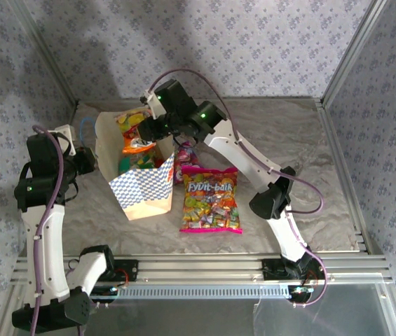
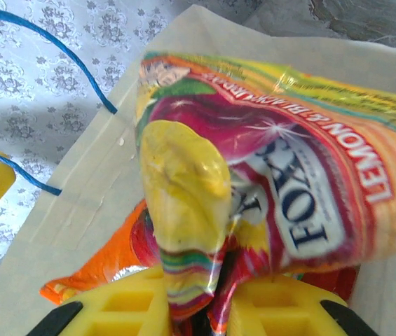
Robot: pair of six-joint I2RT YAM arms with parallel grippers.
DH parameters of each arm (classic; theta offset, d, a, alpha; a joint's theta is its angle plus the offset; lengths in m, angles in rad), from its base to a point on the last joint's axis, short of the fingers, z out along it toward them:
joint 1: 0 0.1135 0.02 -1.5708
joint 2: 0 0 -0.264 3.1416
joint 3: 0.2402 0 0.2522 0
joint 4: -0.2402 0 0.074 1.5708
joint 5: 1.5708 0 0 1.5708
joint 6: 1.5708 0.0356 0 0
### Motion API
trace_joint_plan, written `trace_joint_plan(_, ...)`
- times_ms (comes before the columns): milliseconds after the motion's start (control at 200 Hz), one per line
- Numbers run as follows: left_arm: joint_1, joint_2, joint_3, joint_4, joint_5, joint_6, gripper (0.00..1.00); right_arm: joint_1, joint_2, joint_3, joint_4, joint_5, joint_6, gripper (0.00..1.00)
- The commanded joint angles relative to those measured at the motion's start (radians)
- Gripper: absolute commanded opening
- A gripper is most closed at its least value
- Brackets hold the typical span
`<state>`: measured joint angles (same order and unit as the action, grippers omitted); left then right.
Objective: Place the snacks into the paper bag
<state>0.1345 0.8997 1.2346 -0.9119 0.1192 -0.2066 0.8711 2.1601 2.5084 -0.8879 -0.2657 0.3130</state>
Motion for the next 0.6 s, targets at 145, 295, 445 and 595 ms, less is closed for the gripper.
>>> trace_joint_plan(145, -0.005, 0.003, 0.003, 0.029, 0.020, 0.017, 0.22, 0.011, -0.001, 0.043, 0.027, 0.019, -0.028, 0.22)
trace_joint_plan(295, -0.005, -0.001, 0.002, 0.026, 0.019, 0.023, 0.22, 0.013, 0.007, 0.043, 0.035, 0.031, -0.011, 0.20)
trace_joint_plan(445, -0.005, -0.001, -0.002, 0.028, 0.018, 0.023, 0.22, 0.011, 0.019, 0.043, 0.058, 0.054, 0.023, 0.17)
trace_joint_plan(595, -0.004, 0.000, -0.009, 0.033, 0.021, 0.025, 0.22, 0.009, 0.039, 0.045, 0.104, 0.071, 0.054, 0.16)
